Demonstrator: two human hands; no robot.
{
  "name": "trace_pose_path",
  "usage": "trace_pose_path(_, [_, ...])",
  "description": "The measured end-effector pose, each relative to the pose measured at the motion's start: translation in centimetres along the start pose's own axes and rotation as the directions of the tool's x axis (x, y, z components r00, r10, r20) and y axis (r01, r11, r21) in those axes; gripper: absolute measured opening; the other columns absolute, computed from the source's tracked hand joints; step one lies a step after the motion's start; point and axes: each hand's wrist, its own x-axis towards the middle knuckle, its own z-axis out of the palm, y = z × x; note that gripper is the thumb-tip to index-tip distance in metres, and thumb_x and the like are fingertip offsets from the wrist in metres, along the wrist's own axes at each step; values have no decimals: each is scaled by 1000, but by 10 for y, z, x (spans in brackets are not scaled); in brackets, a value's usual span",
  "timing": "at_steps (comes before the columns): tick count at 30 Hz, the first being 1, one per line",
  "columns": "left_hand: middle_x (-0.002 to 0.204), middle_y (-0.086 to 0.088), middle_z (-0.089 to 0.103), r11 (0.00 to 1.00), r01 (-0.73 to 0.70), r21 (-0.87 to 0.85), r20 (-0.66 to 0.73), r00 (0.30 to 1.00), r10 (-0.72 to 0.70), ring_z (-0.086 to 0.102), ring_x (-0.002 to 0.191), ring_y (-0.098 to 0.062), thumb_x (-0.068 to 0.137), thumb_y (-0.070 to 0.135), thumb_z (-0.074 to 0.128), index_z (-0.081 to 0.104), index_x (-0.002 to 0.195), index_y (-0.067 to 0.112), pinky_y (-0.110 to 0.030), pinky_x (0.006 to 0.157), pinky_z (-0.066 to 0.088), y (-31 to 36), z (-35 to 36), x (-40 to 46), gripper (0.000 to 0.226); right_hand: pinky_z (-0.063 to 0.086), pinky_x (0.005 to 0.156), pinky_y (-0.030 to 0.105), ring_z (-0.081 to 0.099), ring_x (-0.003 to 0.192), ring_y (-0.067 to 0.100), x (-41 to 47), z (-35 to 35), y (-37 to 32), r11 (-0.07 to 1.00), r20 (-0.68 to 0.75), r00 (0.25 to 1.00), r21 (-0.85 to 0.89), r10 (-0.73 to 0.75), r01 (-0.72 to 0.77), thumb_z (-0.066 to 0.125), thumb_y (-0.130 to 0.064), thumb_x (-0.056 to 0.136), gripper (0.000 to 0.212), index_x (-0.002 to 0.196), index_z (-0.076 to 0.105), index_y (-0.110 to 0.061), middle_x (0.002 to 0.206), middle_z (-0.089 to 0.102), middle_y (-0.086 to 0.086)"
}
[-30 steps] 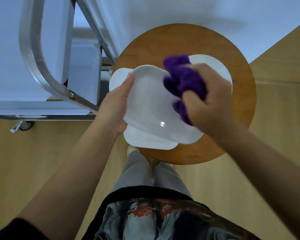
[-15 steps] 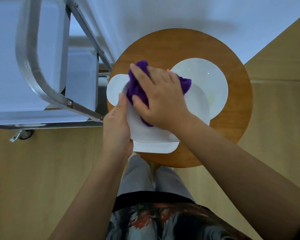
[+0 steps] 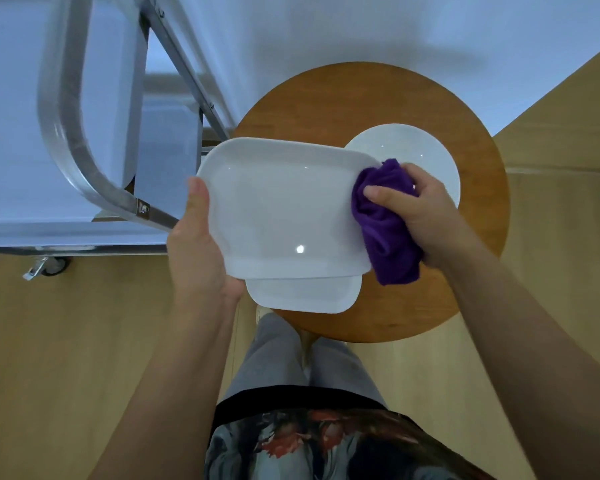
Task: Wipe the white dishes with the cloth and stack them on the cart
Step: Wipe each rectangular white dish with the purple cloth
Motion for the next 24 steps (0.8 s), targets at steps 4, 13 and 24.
trace_pose_path(4, [98,-2,74,999,-36,-3,-79,996,36,71,94,-24,84,50,58,77,86,27,-47,83,56,-7,16,-3,30,53,58,24,65,87,18,-17,25,24,927,-207,957,356,202,-119,76,-23,75,37,107,57,-26,97,66,-3])
trace_pose_path(13, [83,12,74,999,2,-54,-240,971,-14,72,78,-14,90,59,45,62,96,35,-31,61,57,-31,56,-23,30,58,63,35,69,84,22,-21,77,19,628,-288,849,776,443,-64,74,-23,78,32,102,55,-30,102,67,3])
trace_pose_path(24, [154,25,14,189,-714,675,729,684,-20,9,143,3,72,31,74,8,138,48,-29,117,21,27,12,25,95,43,33,18,59,36,15,-26,6,-6,717,260,783,313,566,-623,54,-15,90,45,48,68,-4,48,62,7])
